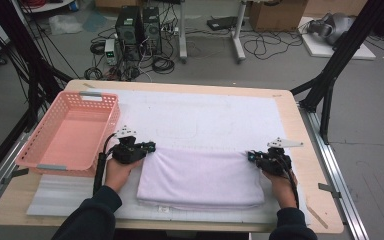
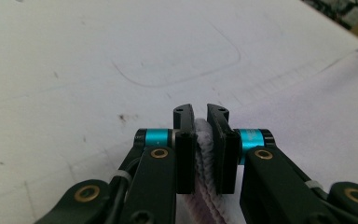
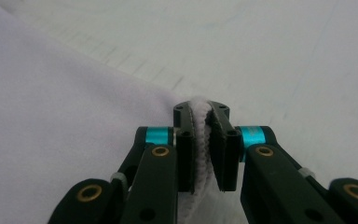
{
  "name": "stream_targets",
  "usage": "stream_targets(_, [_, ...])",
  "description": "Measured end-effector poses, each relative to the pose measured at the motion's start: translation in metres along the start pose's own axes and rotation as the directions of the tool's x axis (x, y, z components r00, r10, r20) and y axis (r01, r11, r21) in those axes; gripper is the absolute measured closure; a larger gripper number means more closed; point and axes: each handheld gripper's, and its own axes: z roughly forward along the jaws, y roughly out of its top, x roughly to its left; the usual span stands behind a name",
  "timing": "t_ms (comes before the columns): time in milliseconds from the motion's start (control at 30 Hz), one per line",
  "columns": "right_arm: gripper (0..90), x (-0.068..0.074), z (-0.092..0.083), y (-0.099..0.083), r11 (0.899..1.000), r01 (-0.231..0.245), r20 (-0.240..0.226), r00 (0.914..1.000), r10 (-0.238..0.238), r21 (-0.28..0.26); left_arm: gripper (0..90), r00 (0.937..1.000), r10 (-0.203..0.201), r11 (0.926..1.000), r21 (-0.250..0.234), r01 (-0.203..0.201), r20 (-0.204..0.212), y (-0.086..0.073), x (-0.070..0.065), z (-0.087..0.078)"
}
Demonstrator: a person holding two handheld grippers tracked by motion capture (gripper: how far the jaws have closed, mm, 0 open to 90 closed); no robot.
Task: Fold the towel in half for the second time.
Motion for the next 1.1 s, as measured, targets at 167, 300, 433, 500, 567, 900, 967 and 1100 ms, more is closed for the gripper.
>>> stream_targets(167, [81.4, -0.006, 0.012, 0.017, 0.999, 0.040, 0.046, 0.9982, -0.040, -0.015, 81.6, 0.9996, 0.009, 0.9993, -0.036, -0.010, -0.028, 0.022, 0.005, 0.006])
stream_targets(300, [81.3, -0.010, 0.020, 0.033, 0.997, 0.069, 0.077, 0.9948, -0.067, -0.019, 81.5, 0.9983, 0.010, 0.9987, -0.050, -0.013, -0.057, 0.034, 0.011, 0.014])
stream_targets(433, [81.1, -0.012, 0.026, 0.046, 0.997, 0.073, 0.108, 0.9916, -0.071, -0.015, 81.4, 0.9977, -0.007, 0.9972, -0.075, 0.002, -0.068, 0.043, 0.016, 0.018])
stream_targets(500, [81.0, -0.014, 0.030, 0.050, 0.998, 0.067, 0.114, 0.9914, -0.065, -0.016, 81.3, 0.9966, -0.022, 0.9961, -0.087, 0.015, -0.079, 0.046, 0.017, 0.021])
stream_targets(567, [80.8, -0.016, 0.035, 0.052, 0.998, 0.054, 0.120, 0.9915, -0.051, -0.023, 81.3, 0.9953, -0.026, 0.9953, -0.095, 0.017, -0.094, 0.046, 0.018, 0.024])
stream_targets(900, [58.7, -0.014, 0.049, 0.050, 1.000, -0.016, 0.163, 0.9865, 0.019, -0.023, 44.6, 0.9939, -0.038, 0.9970, -0.071, 0.030, -0.103, 0.043, 0.019, 0.026])
stream_targets(967, [53.0, -0.013, 0.045, 0.051, 0.999, -0.020, 0.167, 0.9856, 0.027, -0.045, 39.0, 0.9954, -0.038, 0.9966, -0.077, 0.031, -0.088, 0.041, 0.016, 0.021])
stream_targets(1100, [49.0, -0.007, 0.032, 0.051, 0.998, 0.005, 0.167, 0.9860, 0.005, -0.063, 32.8, 0.9979, -0.023, 0.9986, -0.050, 0.020, -0.060, 0.035, 0.008, 0.012])
